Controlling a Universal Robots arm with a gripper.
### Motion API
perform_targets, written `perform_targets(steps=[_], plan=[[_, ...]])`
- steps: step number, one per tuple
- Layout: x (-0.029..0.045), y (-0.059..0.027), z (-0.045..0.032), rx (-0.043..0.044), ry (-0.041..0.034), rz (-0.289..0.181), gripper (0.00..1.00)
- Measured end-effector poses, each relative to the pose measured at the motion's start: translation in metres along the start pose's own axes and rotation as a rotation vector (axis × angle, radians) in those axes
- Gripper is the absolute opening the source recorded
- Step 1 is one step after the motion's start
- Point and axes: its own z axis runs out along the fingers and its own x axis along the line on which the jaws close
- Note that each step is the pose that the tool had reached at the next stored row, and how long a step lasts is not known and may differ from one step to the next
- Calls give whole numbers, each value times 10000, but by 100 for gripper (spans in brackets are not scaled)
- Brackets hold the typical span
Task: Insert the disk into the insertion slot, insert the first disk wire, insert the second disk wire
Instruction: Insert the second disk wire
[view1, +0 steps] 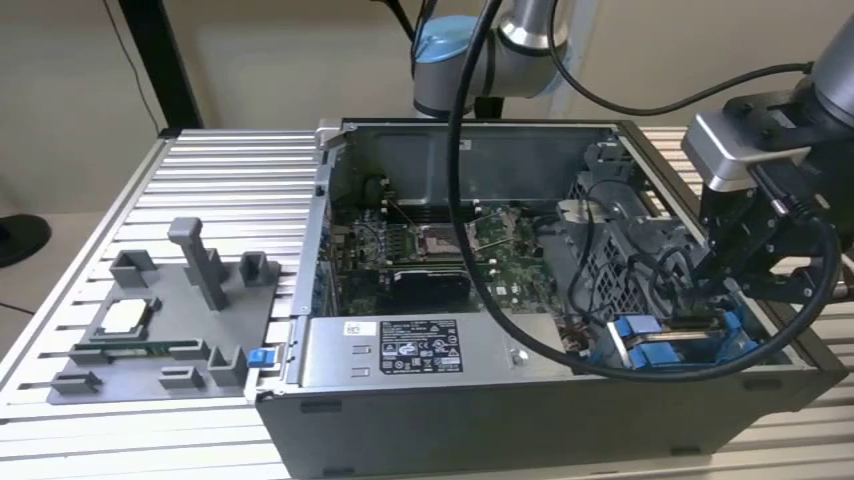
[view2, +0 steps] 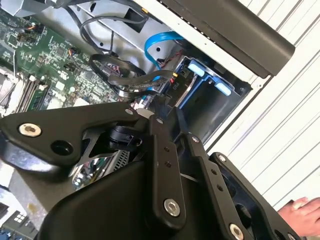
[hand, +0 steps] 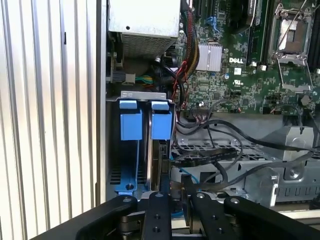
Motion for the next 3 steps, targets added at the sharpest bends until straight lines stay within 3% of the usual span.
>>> perform_targets(steps=[3], plan=[[0, -1, -1, 0, 0, -2, 100]])
